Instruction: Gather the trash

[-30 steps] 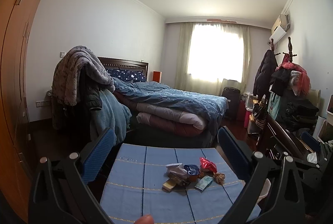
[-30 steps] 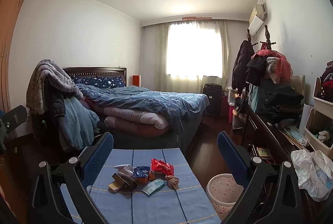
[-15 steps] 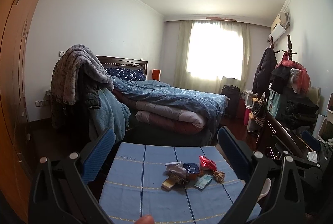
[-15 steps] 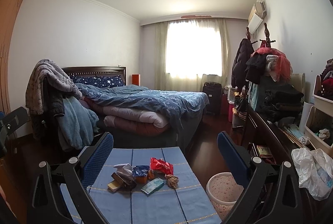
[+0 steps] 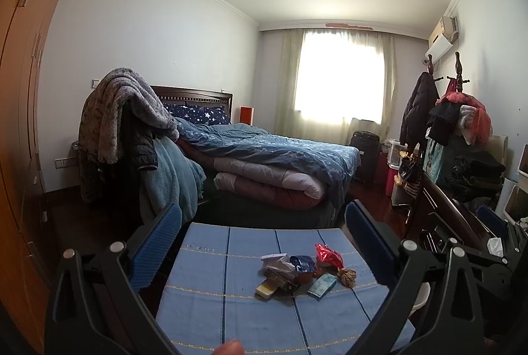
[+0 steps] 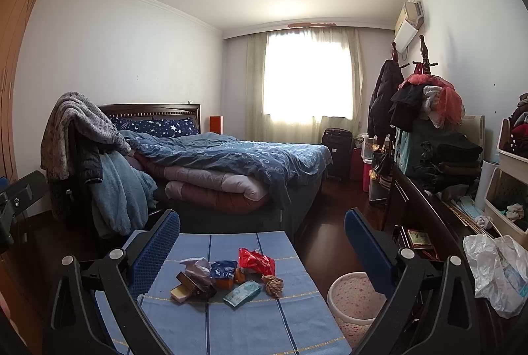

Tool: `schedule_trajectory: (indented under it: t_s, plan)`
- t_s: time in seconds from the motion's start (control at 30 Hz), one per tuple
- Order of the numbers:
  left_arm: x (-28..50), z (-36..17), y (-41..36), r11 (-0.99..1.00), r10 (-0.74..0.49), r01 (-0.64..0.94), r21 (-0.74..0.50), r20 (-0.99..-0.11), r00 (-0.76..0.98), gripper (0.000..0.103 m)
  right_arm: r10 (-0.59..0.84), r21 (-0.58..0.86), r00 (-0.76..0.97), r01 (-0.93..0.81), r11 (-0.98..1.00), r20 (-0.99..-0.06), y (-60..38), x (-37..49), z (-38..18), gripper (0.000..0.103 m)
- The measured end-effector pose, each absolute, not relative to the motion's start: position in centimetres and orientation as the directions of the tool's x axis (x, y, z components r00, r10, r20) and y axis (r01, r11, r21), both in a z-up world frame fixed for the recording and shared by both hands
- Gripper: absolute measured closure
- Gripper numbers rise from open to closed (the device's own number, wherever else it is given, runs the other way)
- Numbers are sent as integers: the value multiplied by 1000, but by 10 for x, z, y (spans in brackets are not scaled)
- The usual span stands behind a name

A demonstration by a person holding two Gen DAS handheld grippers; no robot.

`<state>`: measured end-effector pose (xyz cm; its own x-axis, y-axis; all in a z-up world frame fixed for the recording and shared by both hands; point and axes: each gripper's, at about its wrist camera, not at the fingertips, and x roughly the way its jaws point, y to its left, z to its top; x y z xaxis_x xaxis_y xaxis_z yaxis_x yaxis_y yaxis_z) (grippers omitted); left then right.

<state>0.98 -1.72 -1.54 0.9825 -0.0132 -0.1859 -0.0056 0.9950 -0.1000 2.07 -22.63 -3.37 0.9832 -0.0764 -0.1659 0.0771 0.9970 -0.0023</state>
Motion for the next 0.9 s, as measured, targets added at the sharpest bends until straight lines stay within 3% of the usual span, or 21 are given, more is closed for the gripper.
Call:
schedule_trajectory:
  t_s: [0.57, 0.9]
  plan:
    - [21, -23, -21, 996, -16, -3, -92, -212, 977, 3, -74, 0, 979, 75, 997, -188, -227, 29, -55, 3]
    - [66, -49, -26, 996, -23, -5, -86, -318, 948, 3, -51, 3, 957, 55, 999, -286, -223, 64, -83, 3]
